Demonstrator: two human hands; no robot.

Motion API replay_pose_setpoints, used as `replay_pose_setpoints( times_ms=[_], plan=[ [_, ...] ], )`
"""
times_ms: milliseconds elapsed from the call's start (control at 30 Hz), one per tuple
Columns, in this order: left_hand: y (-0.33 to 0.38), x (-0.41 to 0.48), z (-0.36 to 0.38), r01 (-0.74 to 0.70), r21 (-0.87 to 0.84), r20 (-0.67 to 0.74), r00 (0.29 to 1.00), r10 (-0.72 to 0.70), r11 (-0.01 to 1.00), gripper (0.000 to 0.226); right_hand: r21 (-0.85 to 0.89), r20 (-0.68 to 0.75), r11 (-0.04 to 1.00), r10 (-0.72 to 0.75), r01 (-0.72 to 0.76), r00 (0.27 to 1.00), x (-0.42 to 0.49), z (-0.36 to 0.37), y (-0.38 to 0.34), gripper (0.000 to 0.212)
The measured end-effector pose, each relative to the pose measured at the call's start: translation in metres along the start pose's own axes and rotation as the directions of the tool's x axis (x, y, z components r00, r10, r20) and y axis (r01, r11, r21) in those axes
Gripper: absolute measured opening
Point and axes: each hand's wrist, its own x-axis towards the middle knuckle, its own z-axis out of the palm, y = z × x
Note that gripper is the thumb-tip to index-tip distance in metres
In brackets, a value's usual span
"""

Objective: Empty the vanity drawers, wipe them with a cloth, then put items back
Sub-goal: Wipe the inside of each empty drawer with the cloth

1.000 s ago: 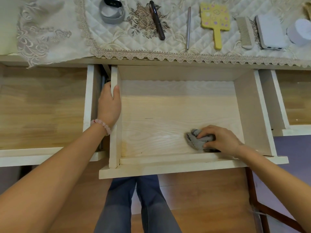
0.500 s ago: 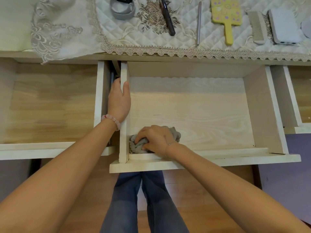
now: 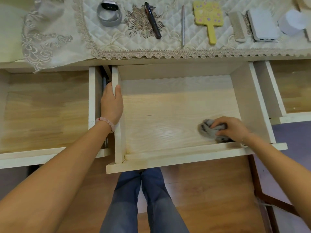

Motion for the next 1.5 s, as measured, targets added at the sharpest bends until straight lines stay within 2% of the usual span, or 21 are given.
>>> replay_pose_setpoints(
  times_ms=[100,367,533,633,767,867,1000,1167,1400,1500],
  plan=[
    [0.000,-0.001,0.000,-0.014,0.002,-0.013,1.000,0.014,1.000,0.046,-0.006,-0.040,0.998,0.054,-0.055,0.998,0.002,-0.003,0.010,0.028],
    [0.000,-0.001,-0.002,-0.033,-0.010,-0.053,0.998,0.032,0.999,0.038,-0.013,-0.135,0.996,0.089,-0.092,0.987,0.006,0.001,0.017,0.027],
    [0.001,0.001,-0.002,-0.052,0.063,-0.050,0.997,0.055,0.997,0.042,0.012,-0.195,0.992,0.129,-0.129,0.972,0.005,0.006,0.006,0.026],
    [0.002,0.004,-0.003,-0.040,0.085,-0.029,0.999,0.042,0.996,0.044,0.124,-0.208,0.988,0.114,-0.090,0.971,-0.001,0.009,-0.021,0.026],
    [0.008,0.000,-0.006,-0.030,0.140,0.021,0.999,0.028,0.990,0.045,0.338,-0.283,0.939,0.043,0.057,0.958,-0.011,0.015,-0.069,0.029],
    [0.012,-0.006,-0.013,-0.005,0.149,0.099,0.995,-0.010,0.989,0.045,0.475,-0.346,0.872,0.062,0.118,0.936,-0.021,0.017,-0.096,0.038],
    [0.020,-0.023,-0.027,0.021,0.074,0.148,0.989,-0.032,0.997,0.045,0.589,-0.402,0.793,0.123,0.153,0.907,-0.038,0.015,-0.112,0.053],
    [0.038,-0.067,-0.043,-0.127,0.112,0.107,0.988,0.115,0.986,0.044,0.666,-0.433,0.730,0.207,0.156,0.877,-0.064,0.006,-0.112,0.051],
    [0.072,-0.120,-0.029,-0.400,0.179,0.253,0.902,0.351,0.899,0.034,0.709,-0.495,0.662,0.224,0.242,0.839,-0.100,-0.021,-0.076,0.044],
    [0.094,-0.144,-0.008,-0.441,0.196,0.254,0.886,0.389,0.876,0.035,0.725,-0.525,0.623,0.228,0.292,0.820,-0.117,-0.041,-0.047,0.049]
  ],
)
